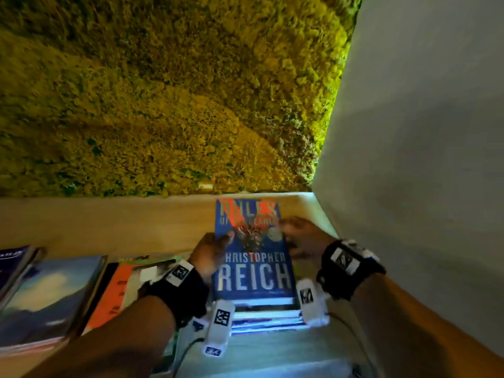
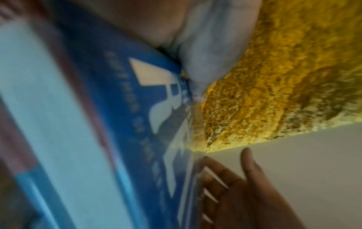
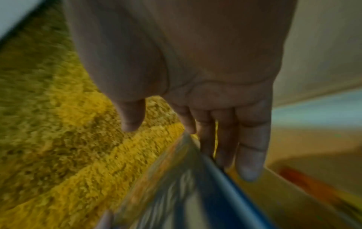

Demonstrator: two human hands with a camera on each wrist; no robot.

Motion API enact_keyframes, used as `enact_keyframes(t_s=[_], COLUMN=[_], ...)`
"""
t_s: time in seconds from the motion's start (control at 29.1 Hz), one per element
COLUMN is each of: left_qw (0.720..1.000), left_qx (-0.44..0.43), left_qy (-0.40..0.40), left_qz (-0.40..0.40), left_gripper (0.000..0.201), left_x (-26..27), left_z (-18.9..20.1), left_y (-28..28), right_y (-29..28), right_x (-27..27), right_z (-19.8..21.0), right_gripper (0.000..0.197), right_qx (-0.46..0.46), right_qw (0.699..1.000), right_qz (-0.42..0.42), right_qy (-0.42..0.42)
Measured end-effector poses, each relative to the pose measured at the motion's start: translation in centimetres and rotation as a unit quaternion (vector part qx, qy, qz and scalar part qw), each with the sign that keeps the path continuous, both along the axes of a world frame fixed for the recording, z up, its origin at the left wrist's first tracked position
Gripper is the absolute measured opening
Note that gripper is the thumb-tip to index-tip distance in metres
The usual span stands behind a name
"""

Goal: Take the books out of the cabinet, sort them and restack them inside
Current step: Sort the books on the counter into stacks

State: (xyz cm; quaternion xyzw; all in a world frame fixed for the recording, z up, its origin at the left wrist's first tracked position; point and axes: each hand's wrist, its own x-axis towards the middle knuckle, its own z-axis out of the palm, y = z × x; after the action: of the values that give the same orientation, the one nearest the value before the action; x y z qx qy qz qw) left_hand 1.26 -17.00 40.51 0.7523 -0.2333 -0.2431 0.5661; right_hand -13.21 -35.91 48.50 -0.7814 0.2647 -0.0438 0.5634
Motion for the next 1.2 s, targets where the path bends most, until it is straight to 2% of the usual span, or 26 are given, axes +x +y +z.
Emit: enact_keyframes(t_s=[0.07,0.1,0.14,0.17,0.21,0.27,0.31,0.34,0.38,0.41,0.45,0.48,0.55,0.69,0.76,0.82,0.89,0.96,1.0,1.03,1.06,1.13,1.2], left_qw=[0.995,0.994,0.993,0.99,0.982,0.947,0.934,0.942,0.964,0.986,0.994,0.992,0.986,0.987,0.987,0.987,0.986,0.991,0.994,0.995,0.993,0.985,0.973], left_qx=[0.088,0.106,0.115,0.13,0.173,0.291,0.319,0.301,0.243,0.165,0.089,0.035,-0.005,0.057,0.089,0.122,0.152,0.132,0.094,0.062,0.067,0.113,0.159], left_qy=[-0.043,-0.034,-0.027,-0.04,-0.064,-0.135,-0.159,-0.148,-0.108,-0.032,0.052,0.119,0.16,0.143,0.131,0.106,0.064,0.007,-0.028,-0.034,-0.037,-0.075,-0.112], left_qz=[-0.003,0.003,0.014,0.026,0.036,0.031,0.023,0.009,0.005,0.009,0.022,0.036,0.051,0.036,0.035,0.017,0.01,0.025,0.045,0.067,0.085,0.105,0.126], left_gripper=[0.053,0.053,0.051,0.047,0.045,0.057,0.063,0.064,0.061,0.053,0.047,0.052,0.058,0.06,0.074,0.086,0.087,0.09,0.088,0.078,0.064,0.05,0.046], left_x=[-2.0,-2.5,-2.8,-2.4,-2.3,-1.5,-1.6,-1.8,-2.1,-2.6,-3.2,-3.4,-3.7,-3.6,-3.6,-3.8,-3.7,-3.3,-2.8,-2.1,-1.4,-0.2,0.8], left_z=[-0.1,-0.7,-1.0,-1.7,-1.7,-2.9,-3.0,-3.2,-3.6,-3.6,-3.5,-3.6,-3.4,-2.9,-2.8,-2.5,-2.0,-1.3,-1.3,-1.2,-1.3,-1.4,-1.6], left_y=[-1.3,-2.0,-2.4,-2.9,-3.1,-3.0,-2.8,-2.8,-2.8,-2.7,-2.6,-2.7,-2.7,-2.8,-2.6,-2.4,-1.8,-0.3,0.6,1.9,3.2,6.1,9.2], right_y=[0.0,0.1,-0.1,-0.1,-0.5,-1.0,-0.9,-0.7,-0.7,-0.6,-0.6,-0.6,-0.3,-0.3,-0.4,-0.8,-0.9,-1.3,-1.2,-0.8,0.2,3.4,8.1], right_x=[-1.0,-1.3,-1.5,-1.9,-2.1,-2.4,-2.6,-2.9,-2.9,-3.0,-2.9,-2.8,-2.2,-1.7,-1.9,-2.1,-2.1,-1.2,-0.5,0.2,0.9,2.4,3.9], right_z=[-2.5,-2.9,-3.3,-3.6,-4.0,-5.0,-5.3,-5.9,-6.8,-7.6,-8.3,-9.0,-9.4,-10.3,-10.7,-10.6,-9.1,-7.7,-6.9,-6.0,-5.1,-3.5,-3.1], right_gripper=[0.022,0.026,0.023,0.011,0.011,0.034,0.039,0.04,0.035,0.026,0.035,0.045,0.05,0.044,0.047,0.05,0.05,0.042,0.041,0.04,0.041,0.035,0.016], right_qx=[-0.098,-0.133,-0.119,-0.093,-0.089,-0.08,-0.066,-0.043,-0.007,0.017,0.032,0.049,0.109,0.169,0.168,0.119,0.037,-0.059,-0.1,-0.142,-0.177,-0.213,-0.163], right_qw=[0.993,0.989,0.991,0.995,0.996,0.996,0.998,0.999,1.0,0.999,0.998,0.997,0.993,0.985,0.984,0.993,0.999,0.998,0.994,0.988,0.977,0.958,0.958], right_qz=[0.04,0.042,0.03,0.017,0.014,0.019,0.007,-0.01,-0.023,-0.024,-0.025,-0.025,-0.027,-0.038,-0.051,-0.024,0.026,0.013,-0.027,-0.06,-0.075,-0.053,0.022], right_qy=[0.057,0.059,0.045,0.023,-0.004,-0.017,-0.003,0.007,0.018,0.028,0.04,0.05,0.035,-0.009,-0.002,0.013,0.03,0.031,0.014,-0.031,-0.089,-0.186,-0.234])
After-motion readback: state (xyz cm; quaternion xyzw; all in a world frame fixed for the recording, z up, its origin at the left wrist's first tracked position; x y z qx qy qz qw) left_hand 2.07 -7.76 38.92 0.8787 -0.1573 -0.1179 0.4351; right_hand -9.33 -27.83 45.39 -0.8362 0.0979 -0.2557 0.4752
